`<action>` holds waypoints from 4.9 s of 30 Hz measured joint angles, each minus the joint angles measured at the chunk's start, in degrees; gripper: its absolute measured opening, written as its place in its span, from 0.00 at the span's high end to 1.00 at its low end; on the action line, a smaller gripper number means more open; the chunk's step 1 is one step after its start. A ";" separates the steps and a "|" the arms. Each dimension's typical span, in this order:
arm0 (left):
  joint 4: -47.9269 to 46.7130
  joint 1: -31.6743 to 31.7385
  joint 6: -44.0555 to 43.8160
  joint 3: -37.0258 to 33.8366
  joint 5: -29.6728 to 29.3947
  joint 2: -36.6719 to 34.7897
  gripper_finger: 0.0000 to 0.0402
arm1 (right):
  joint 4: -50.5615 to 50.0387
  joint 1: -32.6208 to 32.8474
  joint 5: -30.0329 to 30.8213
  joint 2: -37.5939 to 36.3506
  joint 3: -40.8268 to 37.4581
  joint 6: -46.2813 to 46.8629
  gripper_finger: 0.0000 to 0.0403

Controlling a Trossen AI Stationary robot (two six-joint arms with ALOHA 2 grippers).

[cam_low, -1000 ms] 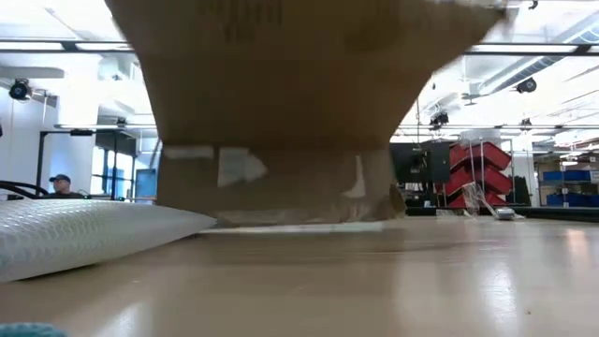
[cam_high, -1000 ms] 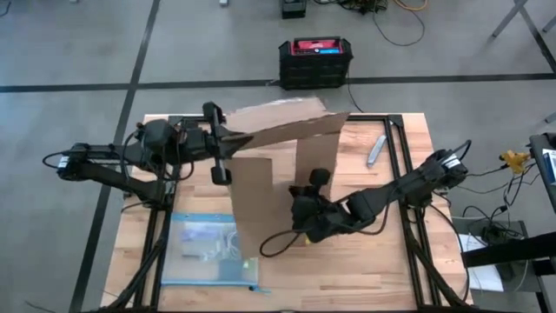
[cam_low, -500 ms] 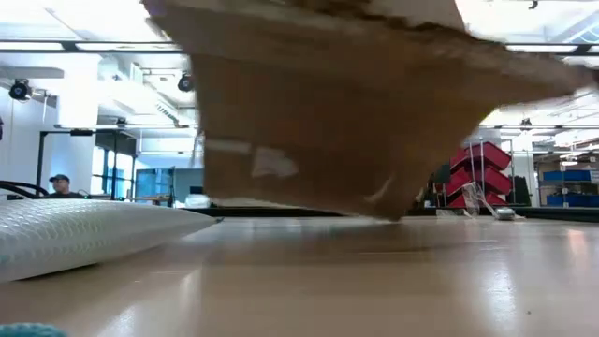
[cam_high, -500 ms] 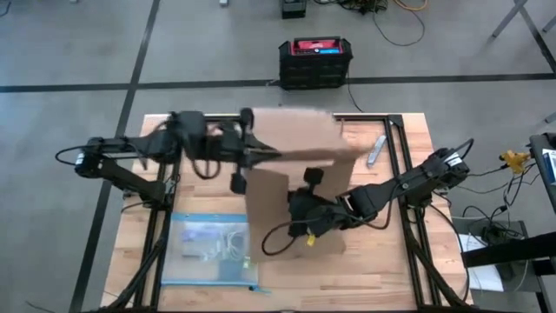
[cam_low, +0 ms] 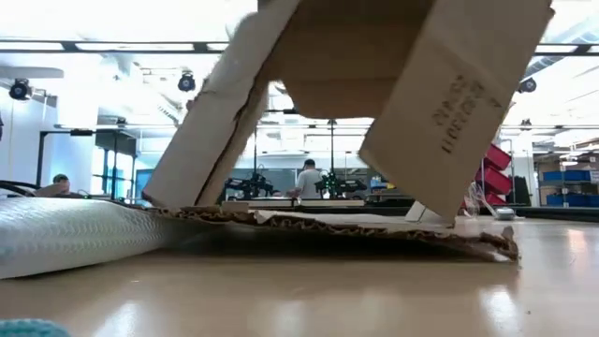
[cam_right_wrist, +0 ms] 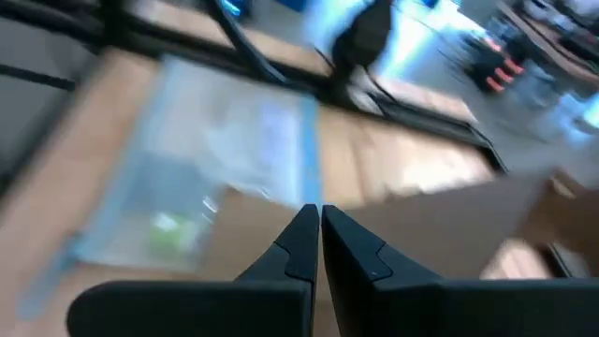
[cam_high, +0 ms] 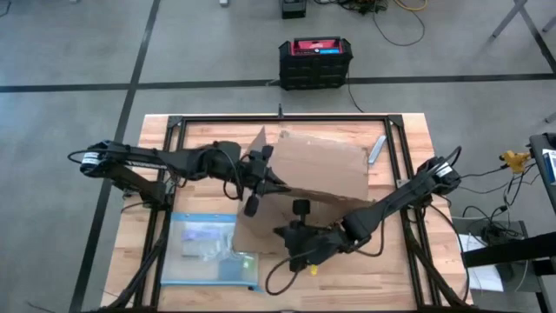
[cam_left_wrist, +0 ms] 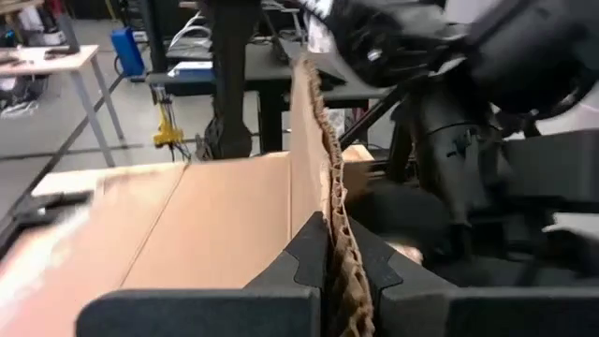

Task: Unpack boxes
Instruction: Break down the cardboard box until it is fully flat, then return to Home Position

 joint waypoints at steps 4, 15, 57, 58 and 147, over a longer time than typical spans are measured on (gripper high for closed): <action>6.00 0.12 -0.38 -4.54 -0.27 0.01 1.00 | -12.36 0.26 4.66 0.43 -0.02 12.13 0.99; 13.35 0.72 -0.70 -9.30 -0.47 7.43 1.00 | -39.94 5.01 1.98 -1.93 -0.02 40.35 0.99; 7.66 15.86 14.29 -9.41 12.19 25.47 0.65 | -52.61 -7.88 -1.17 -20.21 0.13 21.57 0.84; 7.50 15.39 14.52 -9.41 12.15 25.22 0.62 | -52.18 -9.70 -1.78 -20.36 0.13 18.89 0.82; 28.92 13.76 -7.78 -64.07 -15.01 -52.06 0.61 | 14.08 -35.21 -54.93 -67.01 -60.32 -5.19 0.99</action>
